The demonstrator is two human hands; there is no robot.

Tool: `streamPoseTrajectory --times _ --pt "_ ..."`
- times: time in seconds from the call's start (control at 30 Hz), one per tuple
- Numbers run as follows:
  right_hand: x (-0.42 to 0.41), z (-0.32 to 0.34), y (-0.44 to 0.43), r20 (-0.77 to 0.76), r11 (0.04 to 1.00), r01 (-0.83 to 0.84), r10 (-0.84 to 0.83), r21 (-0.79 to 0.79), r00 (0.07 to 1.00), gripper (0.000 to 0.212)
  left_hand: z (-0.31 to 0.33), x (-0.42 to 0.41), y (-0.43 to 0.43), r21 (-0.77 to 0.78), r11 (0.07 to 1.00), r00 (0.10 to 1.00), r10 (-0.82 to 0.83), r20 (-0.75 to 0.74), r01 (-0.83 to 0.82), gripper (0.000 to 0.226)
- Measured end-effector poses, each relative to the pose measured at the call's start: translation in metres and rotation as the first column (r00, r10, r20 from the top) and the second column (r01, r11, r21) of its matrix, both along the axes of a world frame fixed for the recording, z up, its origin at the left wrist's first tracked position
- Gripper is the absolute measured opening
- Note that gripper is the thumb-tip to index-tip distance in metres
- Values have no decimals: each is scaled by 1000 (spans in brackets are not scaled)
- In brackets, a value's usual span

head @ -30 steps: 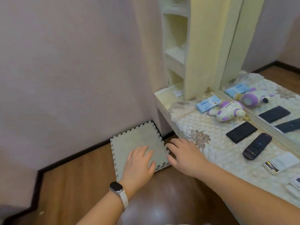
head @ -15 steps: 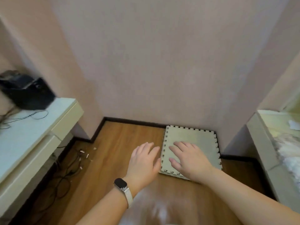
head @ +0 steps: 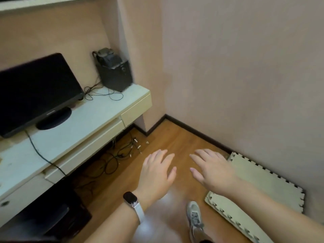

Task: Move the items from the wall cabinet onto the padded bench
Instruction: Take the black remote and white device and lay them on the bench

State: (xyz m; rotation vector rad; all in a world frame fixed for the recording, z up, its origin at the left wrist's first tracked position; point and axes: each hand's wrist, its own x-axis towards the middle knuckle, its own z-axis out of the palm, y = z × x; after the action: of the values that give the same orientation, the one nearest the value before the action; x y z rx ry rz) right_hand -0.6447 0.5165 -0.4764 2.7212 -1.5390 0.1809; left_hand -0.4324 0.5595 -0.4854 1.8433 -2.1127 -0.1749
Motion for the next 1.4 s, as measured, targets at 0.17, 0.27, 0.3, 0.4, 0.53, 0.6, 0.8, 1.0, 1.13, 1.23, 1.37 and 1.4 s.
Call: streamPoseTrajectory --times 0.17,0.27,0.3,0.4,0.53,0.6,0.8,1.0,1.13,1.23,1.37,1.4 --pt "29 0 -84 45 987 -155 154 29 987 51 9 20 -57 17 988 987 156 49 -156 46" --pt "38 12 -136 97 980 -196 194 16 976 51 20 20 -100 9 977 973 213 86 -215 45" --pt "40 18 -153 110 978 -210 208 4 972 50 25 20 -116 6 973 968 230 97 -231 45" --pt "44 34 -204 138 967 -251 254 -39 957 49 40 19 -159 -12 958 953 285 99 -285 46" --pt "53 45 -263 131 947 -319 321 -37 938 53 57 29 -196 -28 937 928 349 127 -348 47" --pt "63 49 -284 126 935 -350 354 -52 927 53 62 40 -206 -35 924 914 382 136 -381 47" --pt "121 66 -328 135 889 -451 458 -83 879 46 76 86 -230 -106 878 866 478 145 -467 43" --pt "190 75 -374 143 855 -500 516 -137 844 47 80 157 -267 -129 841 831 540 137 -525 45" --pt "241 82 -418 105 852 -475 505 -218 857 48 82 211 -313 -134 862 855 505 121 -490 49" --pt "281 93 -447 85 864 -452 479 -221 874 50 88 256 -346 -147 870 867 487 102 -471 48" --pt "337 114 -485 48 860 -446 471 -249 881 51 96 323 -390 -264 862 881 466 80 -432 42" --pt "349 119 -492 51 860 -433 462 -272 885 50 99 338 -400 -274 863 885 459 73 -425 41"
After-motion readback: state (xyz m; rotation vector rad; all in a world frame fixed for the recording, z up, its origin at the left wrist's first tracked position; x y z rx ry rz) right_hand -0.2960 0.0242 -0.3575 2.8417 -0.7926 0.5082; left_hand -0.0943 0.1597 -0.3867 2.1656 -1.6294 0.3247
